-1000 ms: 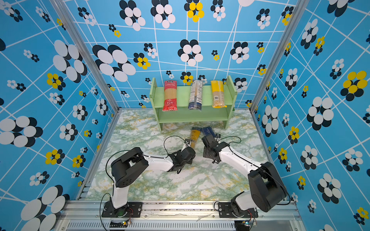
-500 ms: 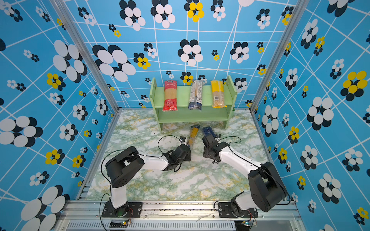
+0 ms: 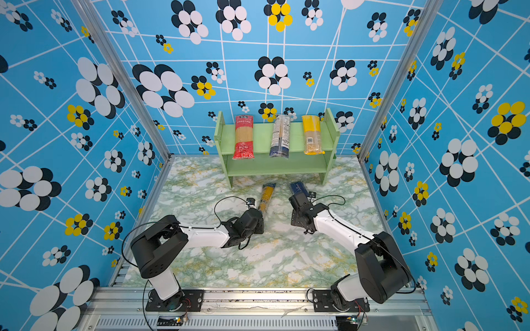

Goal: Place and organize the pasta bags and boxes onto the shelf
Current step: 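Lift the Anko bag with the left gripper, tilting its top toward the shelf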

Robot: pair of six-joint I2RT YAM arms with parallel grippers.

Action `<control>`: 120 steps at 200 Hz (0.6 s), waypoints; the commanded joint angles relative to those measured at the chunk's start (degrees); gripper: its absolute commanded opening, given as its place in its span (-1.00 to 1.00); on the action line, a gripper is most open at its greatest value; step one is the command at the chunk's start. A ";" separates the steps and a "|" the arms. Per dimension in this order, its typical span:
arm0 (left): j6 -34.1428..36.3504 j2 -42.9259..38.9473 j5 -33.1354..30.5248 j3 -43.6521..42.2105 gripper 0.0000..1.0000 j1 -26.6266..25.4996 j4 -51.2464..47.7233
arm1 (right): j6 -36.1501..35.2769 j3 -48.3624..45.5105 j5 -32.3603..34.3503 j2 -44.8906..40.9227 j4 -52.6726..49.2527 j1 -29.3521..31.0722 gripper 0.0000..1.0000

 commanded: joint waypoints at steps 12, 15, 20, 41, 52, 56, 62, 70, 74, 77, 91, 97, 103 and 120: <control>-1.81 -6.72 -7.91 0.19 -1.00 -0.15 -6.53 | -1.12 0.42 0.38 1.46 -0.24 -0.33 0.93; -1.73 -7.06 -8.21 0.30 -1.00 -0.11 -7.02 | -1.07 0.43 0.35 1.53 -0.17 -0.34 0.93; -1.76 -7.51 -8.87 0.45 -1.00 -0.23 -7.74 | -1.09 0.42 0.40 1.55 -0.17 -0.29 0.93; -1.80 -9.54 -11.55 0.06 -1.00 -0.69 -8.91 | -1.09 0.60 0.32 1.84 -0.13 -0.34 0.93; -1.85 -10.76 -12.79 -0.69 -1.00 -1.03 -8.56 | -1.20 0.65 0.27 1.91 -0.10 -0.37 0.93; -2.05 -11.21 -13.22 -0.97 -1.00 -1.07 -8.53 | -1.22 0.76 0.30 1.92 -0.12 -0.34 0.94; -2.27 -11.87 -13.54 -1.35 -1.00 -1.07 -8.43 | -1.22 0.74 0.30 1.92 -0.09 -0.34 0.93; -2.17 -12.78 -13.69 -1.76 -1.00 -1.19 -8.24 | -1.29 0.87 0.26 2.03 -0.11 -0.34 0.94; -2.18 -13.26 -13.87 -1.94 -1.00 -1.18 -8.15 | -1.30 0.95 0.26 2.07 -0.13 -0.34 0.93; -2.09 -13.59 -14.00 -2.03 -1.00 -1.23 -8.22 | -1.31 0.93 0.27 2.16 -0.11 -0.34 0.93; -1.49 -15.25 -14.23 -2.30 -1.00 -1.42 -8.49 | -1.42 1.23 0.27 2.51 0.02 -0.36 0.93; -1.11 -15.98 -14.35 -2.31 -1.00 -1.52 -8.67 | -1.48 1.37 0.21 2.69 0.03 -0.34 0.93; -0.59 -16.73 -14.41 -2.44 -1.00 -1.60 -8.57 | -1.44 1.41 0.11 2.93 0.07 -0.34 0.93; 0.87 -18.37 -14.64 -3.06 -1.00 -2.10 -7.87 | -1.48 1.77 -0.16 3.51 0.30 -0.34 0.93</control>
